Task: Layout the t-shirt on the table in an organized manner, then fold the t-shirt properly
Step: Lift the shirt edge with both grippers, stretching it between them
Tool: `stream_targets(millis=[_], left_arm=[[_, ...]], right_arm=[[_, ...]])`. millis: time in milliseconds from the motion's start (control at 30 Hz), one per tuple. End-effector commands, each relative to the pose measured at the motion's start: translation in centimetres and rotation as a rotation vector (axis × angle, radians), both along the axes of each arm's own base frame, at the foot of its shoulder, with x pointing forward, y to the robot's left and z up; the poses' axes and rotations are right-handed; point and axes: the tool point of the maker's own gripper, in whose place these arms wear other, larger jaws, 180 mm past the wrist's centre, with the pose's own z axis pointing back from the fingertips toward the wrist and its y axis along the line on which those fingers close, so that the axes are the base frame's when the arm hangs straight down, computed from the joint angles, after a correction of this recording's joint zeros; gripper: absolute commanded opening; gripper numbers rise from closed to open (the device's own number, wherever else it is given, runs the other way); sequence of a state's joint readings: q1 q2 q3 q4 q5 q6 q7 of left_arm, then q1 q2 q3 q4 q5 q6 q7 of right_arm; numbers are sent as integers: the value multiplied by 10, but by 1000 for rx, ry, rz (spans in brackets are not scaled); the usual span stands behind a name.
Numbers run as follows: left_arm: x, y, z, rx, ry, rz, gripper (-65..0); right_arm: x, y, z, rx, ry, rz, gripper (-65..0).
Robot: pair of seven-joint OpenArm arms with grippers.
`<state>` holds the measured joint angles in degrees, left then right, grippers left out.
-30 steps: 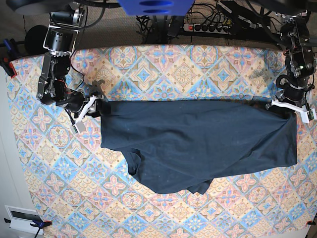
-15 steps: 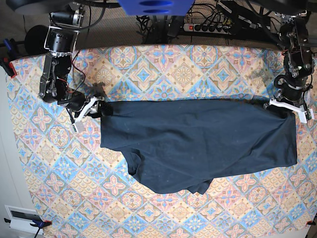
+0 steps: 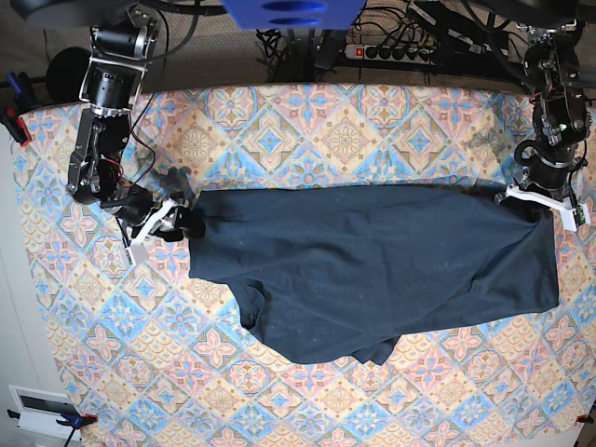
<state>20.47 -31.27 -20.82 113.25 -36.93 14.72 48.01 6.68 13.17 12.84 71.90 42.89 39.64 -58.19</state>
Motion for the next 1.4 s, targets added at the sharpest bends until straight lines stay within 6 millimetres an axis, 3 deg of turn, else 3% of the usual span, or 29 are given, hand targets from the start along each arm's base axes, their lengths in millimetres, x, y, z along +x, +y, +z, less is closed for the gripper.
stream_targets(millis=[0,200,533,600,833,967,1067,1200,1367], left_arm=[[6,5,15,36,-45,-3,-650],[6,5,15,36,-45,-3,-650],[6,5,15,36,-45,-3,-650],[5,5,15,36,-44,-3,-650],[5,5,15,36,-44,-3,-650],[6,5,16,37,-48,-2,-650],[7,6,17,37,-55,-1,-650],[15,6,31,44,-109,2,-650],[26,-2,57,42,-216,-4,-650]], right_arm=[[7,-11,12,-4,-42,-18,-312],[5,-15,9,-18,-28,-14,-312],[0,33,0,-17,-28,126,-327],[-1,37,1,-20,-29,142,-374],[-3,38,1,-24,-28,149,-632],[3,43,27,-56,-108,180,-643],[-4,36,40,-110,-125,199,-644],[-5,18,91,-195,-260,166,-644],[-7,33,157,-94,-449,186,-644]])
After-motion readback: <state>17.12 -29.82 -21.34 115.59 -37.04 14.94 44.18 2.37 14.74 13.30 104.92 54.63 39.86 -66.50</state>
